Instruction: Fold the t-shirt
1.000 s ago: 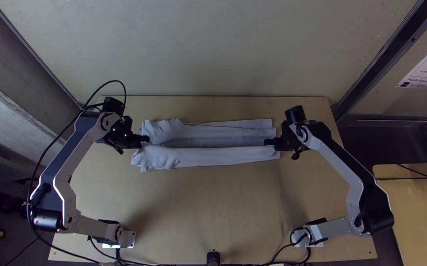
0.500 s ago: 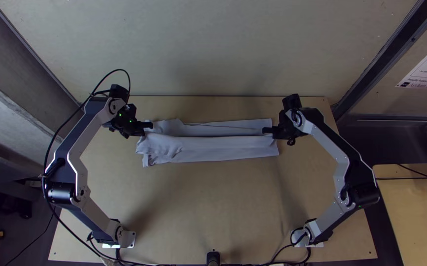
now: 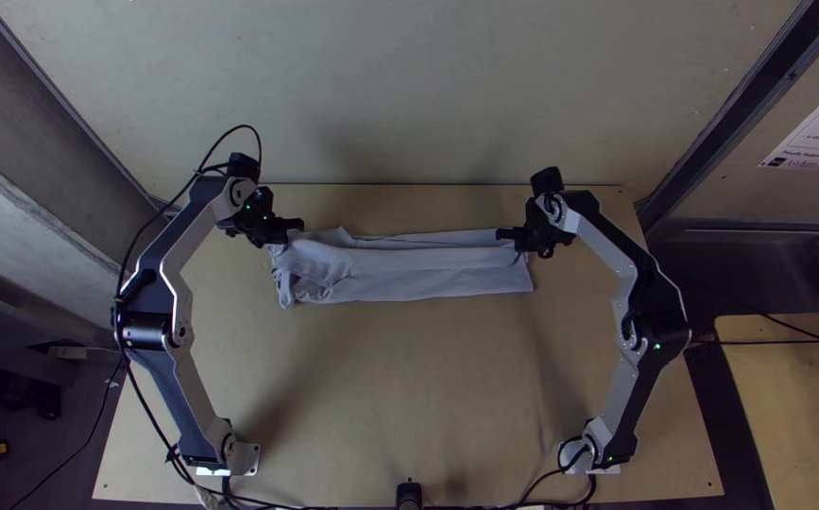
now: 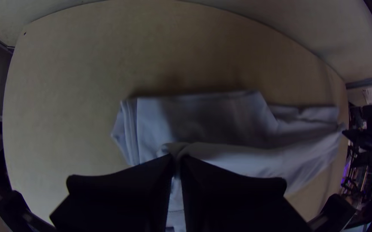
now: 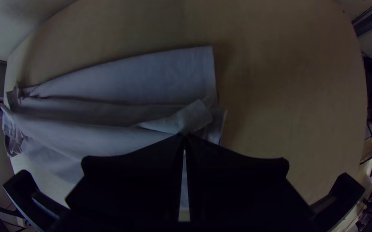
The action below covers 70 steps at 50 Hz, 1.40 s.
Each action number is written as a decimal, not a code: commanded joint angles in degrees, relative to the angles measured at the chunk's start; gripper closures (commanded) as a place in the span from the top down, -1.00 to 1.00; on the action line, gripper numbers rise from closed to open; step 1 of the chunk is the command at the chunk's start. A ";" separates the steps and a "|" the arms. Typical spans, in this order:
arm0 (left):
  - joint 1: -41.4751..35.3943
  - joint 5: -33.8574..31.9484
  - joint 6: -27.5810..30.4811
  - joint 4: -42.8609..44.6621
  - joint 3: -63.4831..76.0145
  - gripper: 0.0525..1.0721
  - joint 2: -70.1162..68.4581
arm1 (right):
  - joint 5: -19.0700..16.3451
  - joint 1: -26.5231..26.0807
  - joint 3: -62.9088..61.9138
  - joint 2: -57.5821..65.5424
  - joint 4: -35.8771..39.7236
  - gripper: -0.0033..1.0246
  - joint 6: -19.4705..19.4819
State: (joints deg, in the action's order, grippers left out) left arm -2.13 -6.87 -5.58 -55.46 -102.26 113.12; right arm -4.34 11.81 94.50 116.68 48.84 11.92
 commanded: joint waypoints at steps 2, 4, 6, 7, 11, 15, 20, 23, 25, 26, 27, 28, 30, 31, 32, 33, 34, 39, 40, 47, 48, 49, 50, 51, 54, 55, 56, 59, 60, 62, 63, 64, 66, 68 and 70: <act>0.20 0.28 -2.24 4.05 -0.22 -0.68 4.04 | 0.74 -0.92 1.30 4.17 -1.20 -0.95 0.21; -0.07 0.28 -2.41 5.72 0.66 -0.68 4.56 | 0.65 -1.09 1.13 4.78 -2.43 -0.94 0.38; -0.24 0.28 -2.77 7.65 1.54 -0.68 4.74 | 0.74 -1.27 1.04 5.40 -3.49 -0.77 0.73; -0.33 0.28 -3.03 8.44 2.06 -0.64 4.92 | 0.74 -1.44 1.13 5.75 -3.58 -0.57 1.17; -0.42 0.28 -3.56 9.41 2.94 0.56 5.80 | 0.74 -1.79 0.77 6.19 -3.58 0.68 1.79; -0.24 0.02 -4.87 9.50 4.08 0.92 4.92 | 0.65 -2.23 -0.28 4.34 -3.49 0.93 2.93; 0.72 -2.62 -6.46 9.41 5.49 0.92 1.40 | 0.74 -3.02 -3.00 -0.49 -3.75 0.93 3.99; 1.69 -5.34 -7.25 9.23 6.37 0.92 -1.41 | 0.74 -3.46 -5.64 -4.18 -4.98 0.93 3.99; 2.31 -6.57 -7.42 9.14 6.90 0.92 -3.08 | 0.74 -3.82 -7.66 -6.91 -6.39 0.93 3.90; 2.75 -7.63 -7.77 8.88 7.07 0.92 -3.87 | 0.74 -3.90 -8.54 -8.14 -6.83 0.93 3.90; 3.10 -8.51 -8.13 8.62 7.16 0.92 -4.58 | 0.74 -3.99 -9.24 -9.28 -7.00 0.93 3.90; 3.54 -9.39 -8.39 8.18 7.16 0.92 -5.19 | 0.74 -4.17 -9.86 -10.51 -7.09 0.93 3.90; 4.42 -11.76 -8.65 7.03 7.16 0.92 -6.25 | 0.74 -4.61 -11.00 -12.80 -7.09 0.93 3.90; 4.86 -12.99 -8.83 6.33 7.16 0.92 -6.69 | 0.74 -4.69 -11.71 -14.03 -7.09 0.93 3.90; 5.38 -14.04 -9.18 5.72 7.16 0.92 -7.12 | 0.74 -4.78 -12.32 -15.26 -7.09 0.93 3.90; 5.91 -15.10 -9.53 5.19 7.16 0.92 -7.56 | 0.74 -4.87 -12.94 -16.31 -7.09 0.93 3.90; 6.44 -16.15 -9.71 4.49 7.25 0.92 -8.00 | 0.74 -4.87 -13.46 -17.19 -7.09 0.93 3.90; 8.81 -22.22 -10.59 3.17 10.06 0.92 -10.99 | 0.74 -5.31 -16.54 -21.67 -7.09 0.93 3.90; 9.34 -23.89 -10.59 3.43 11.12 0.91 -11.78 | 0.74 -5.40 -16.98 -22.20 -7.09 0.93 3.99; 12.85 -34.26 -10.59 8.00 21.05 0.91 -16.09 | 0.74 -6.36 -19.70 -27.21 -7.09 0.93 4.07; 13.29 -35.49 -10.59 9.06 22.72 0.91 -16.53 | 0.74 -6.45 -19.79 -27.83 -7.09 0.93 4.07; 13.91 -36.81 -10.59 10.02 24.21 0.91 -16.88 | 0.65 -6.54 -19.97 -28.53 -7.00 0.93 4.07; 14.44 -37.60 -10.59 10.73 25.44 0.91 -17.23 | 0.65 -6.72 -20.06 -29.14 -7.00 0.93 4.16; 14.88 -38.13 -10.41 11.08 26.50 0.91 -17.32 | 0.65 -6.80 -20.14 -29.85 -6.92 0.93 4.16; 16.11 -38.48 -9.09 11.69 29.31 0.91 -17.67 | 0.21 -6.89 -20.06 -31.52 -6.39 0.93 4.25; 16.63 -38.57 -8.65 11.78 29.92 0.91 -17.67 | 0.03 -6.89 -19.97 -32.22 -6.21 0.93 4.25; 17.07 -38.65 -8.21 12.13 30.98 0.91 -17.76 | -0.06 -6.89 -20.06 -32.75 -6.12 0.93 4.25; 18.65 -38.83 -7.86 14.15 33.70 0.91 -17.94 | -0.58 -6.89 -20.14 -34.42 -5.77 0.93 4.34; 19.27 -39.00 -7.51 14.77 34.58 0.91 -18.02 | -0.58 -6.89 -20.23 -34.86 -5.60 0.93 4.34; 20.32 -39.44 -6.81 15.65 35.90 0.91 -17.85 | -0.58 -6.89 -20.23 -35.56 -4.81 0.93 4.34; 20.85 -39.62 -6.72 16.17 36.60 0.91 -17.67 | -0.67 -6.89 -20.23 -35.82 -4.54 0.93 4.34; 21.47 -39.71 -6.63 16.61 37.13 0.91 -17.41 | -0.58 -6.89 -20.32 -36.09 -4.28 0.93 4.34; 22.26 -39.71 -6.02 17.32 37.92 0.91 -16.97 | -0.58 -6.89 -20.58 -36.61 -3.84 0.93 4.34; 23.05 -39.71 -5.49 17.84 38.54 0.91 -16.35 | -0.58 -6.89 -20.85 -37.14 -3.31 0.93 4.34; 23.58 -39.71 -5.14 18.28 39.06 0.91 -15.74 | -0.58 -6.89 -21.20 -37.67 -2.96 0.93 4.34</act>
State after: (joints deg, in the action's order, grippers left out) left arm 19.99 -45.50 -12.45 -38.28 -65.47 96.75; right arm -4.58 5.17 75.24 80.42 44.69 15.11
